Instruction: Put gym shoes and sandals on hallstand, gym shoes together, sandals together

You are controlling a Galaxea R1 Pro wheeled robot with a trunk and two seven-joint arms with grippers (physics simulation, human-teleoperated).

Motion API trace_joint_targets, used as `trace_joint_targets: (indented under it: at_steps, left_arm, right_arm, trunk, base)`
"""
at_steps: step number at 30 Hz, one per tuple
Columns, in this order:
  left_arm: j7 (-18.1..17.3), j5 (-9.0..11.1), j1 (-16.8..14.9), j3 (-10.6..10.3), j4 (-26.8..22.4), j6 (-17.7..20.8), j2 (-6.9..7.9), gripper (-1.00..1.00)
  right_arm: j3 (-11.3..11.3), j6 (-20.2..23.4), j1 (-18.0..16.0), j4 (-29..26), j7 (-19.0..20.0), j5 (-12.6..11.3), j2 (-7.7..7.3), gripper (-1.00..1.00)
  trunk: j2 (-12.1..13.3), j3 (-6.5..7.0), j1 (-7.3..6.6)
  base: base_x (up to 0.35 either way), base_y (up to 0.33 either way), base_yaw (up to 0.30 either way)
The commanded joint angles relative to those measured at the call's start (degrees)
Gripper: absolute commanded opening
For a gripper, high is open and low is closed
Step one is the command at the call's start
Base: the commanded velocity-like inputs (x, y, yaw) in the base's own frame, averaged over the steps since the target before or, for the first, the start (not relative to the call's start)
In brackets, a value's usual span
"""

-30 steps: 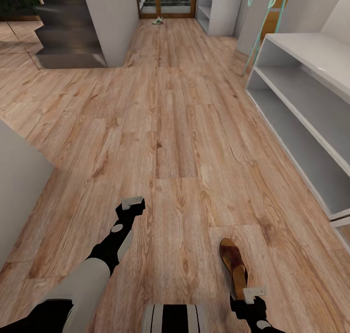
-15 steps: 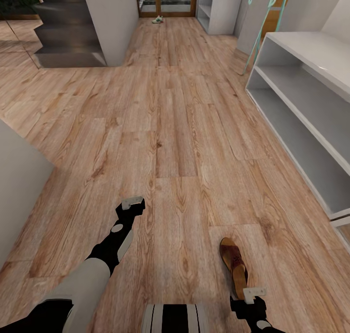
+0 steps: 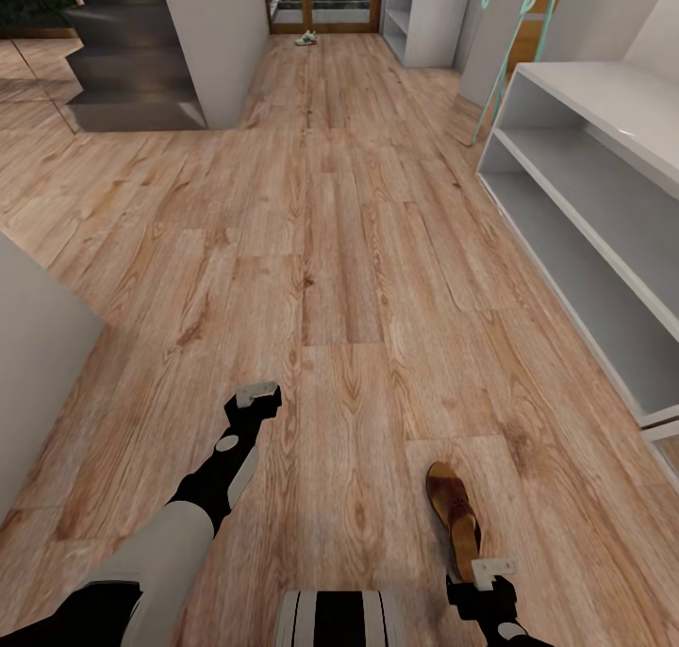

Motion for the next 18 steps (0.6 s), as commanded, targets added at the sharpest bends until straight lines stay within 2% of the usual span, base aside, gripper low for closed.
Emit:
trace_joint_targets:
  at_steps: [1,18]
  left_arm:
    - [-0.05,0.34,-0.03,0.12,0.03,-0.2,-0.04,1.0]
    - [-0.05,0.32,-0.03,0.2,0.01,-0.25,-0.04,1.0]
  right_arm:
    - [0.04,-0.29,-0.09,0.25,-0.4,0.54,0.0,1.0]
    - [0.04,-0.29,-0.09,0.25,-0.4,0.57,0.0,1.0]
  trunk:
    - [-0.01,-0.03,-0.01]
    - [-0.01,-0.03,-0.01]
  base:
    - [0.071,0.0,0.0]
    - [0.017,0.0,0.0]
